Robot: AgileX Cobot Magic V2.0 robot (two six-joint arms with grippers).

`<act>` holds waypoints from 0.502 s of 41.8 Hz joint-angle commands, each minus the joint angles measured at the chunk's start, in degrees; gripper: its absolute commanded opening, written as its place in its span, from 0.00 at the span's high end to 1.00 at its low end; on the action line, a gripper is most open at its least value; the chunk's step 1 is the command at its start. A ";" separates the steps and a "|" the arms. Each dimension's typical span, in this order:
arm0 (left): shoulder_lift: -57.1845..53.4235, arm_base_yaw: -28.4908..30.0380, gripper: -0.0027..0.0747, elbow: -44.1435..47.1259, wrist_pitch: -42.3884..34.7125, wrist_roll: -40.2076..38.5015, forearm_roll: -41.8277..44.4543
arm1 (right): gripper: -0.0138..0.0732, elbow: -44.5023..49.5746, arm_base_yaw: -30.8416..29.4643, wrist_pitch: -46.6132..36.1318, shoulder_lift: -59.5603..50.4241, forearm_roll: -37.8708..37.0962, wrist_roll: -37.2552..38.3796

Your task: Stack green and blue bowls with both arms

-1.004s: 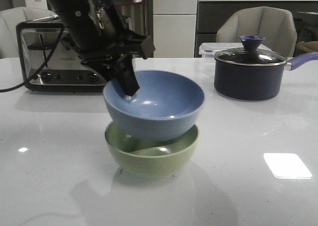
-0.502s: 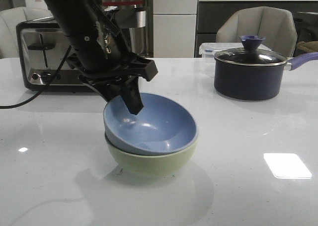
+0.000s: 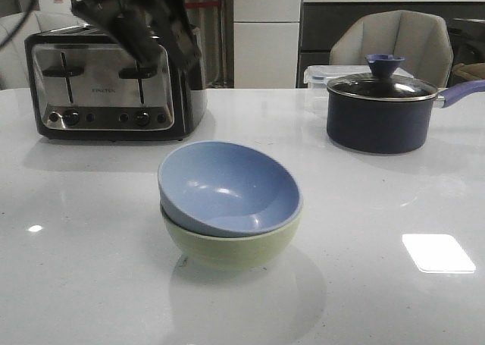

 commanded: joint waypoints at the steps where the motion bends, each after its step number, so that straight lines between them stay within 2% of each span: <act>1: -8.83 -0.29 0.44 0.89 -1.19 0.06 -0.64 | 0.24 -1.68 0.01 -3.73 -0.27 -0.03 -0.64; 21: -37.71 -0.29 0.44 23.31 -3.31 0.06 -0.34 | 0.24 -1.68 0.01 -3.73 -0.27 -0.03 -0.64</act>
